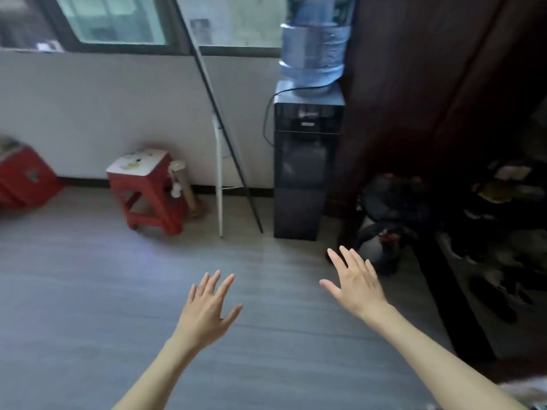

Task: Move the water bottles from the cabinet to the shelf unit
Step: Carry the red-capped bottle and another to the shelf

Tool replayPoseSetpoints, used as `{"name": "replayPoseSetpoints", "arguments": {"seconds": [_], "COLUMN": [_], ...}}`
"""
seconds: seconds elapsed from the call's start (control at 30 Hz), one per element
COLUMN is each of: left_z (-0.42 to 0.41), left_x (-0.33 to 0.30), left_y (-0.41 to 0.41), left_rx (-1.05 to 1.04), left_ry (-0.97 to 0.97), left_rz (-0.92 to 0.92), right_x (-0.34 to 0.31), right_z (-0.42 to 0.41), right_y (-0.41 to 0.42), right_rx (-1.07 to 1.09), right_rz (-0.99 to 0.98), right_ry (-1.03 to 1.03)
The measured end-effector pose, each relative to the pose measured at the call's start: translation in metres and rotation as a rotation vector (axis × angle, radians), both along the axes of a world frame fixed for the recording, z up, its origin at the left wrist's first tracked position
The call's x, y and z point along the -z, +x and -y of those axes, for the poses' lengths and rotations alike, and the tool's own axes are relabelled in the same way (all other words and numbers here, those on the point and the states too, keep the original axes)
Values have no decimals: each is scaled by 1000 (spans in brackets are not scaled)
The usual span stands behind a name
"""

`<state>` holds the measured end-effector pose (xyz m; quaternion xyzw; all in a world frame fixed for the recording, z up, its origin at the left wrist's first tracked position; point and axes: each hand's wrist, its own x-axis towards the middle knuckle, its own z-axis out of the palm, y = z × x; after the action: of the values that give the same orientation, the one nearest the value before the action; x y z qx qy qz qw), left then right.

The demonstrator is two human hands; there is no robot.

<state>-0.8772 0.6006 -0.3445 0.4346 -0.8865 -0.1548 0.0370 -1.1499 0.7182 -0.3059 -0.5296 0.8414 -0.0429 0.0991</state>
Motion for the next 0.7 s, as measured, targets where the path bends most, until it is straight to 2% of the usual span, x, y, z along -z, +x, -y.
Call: {"name": "replayPoseSetpoints", "arguments": {"seconds": [0.13, 0.27, 0.47, 0.7], "left_z": [36, 61, 96, 187], "left_x": [-2, -6, 8, -6], "left_y": [129, 224, 329, 437], "left_rx": [-294, -499, -765, -1044], "left_ry": [0, 3, 47, -39], "left_rz": [-19, 8, 90, 81], "right_x": [8, 9, 23, 21], "right_z": [97, 183, 295, 443], "right_y": [103, 203, 326, 455], "right_rx": [-245, -498, -835, -1071], "right_rz": [36, 61, 72, 129], "right_ry": [24, 13, -15, -41]}}
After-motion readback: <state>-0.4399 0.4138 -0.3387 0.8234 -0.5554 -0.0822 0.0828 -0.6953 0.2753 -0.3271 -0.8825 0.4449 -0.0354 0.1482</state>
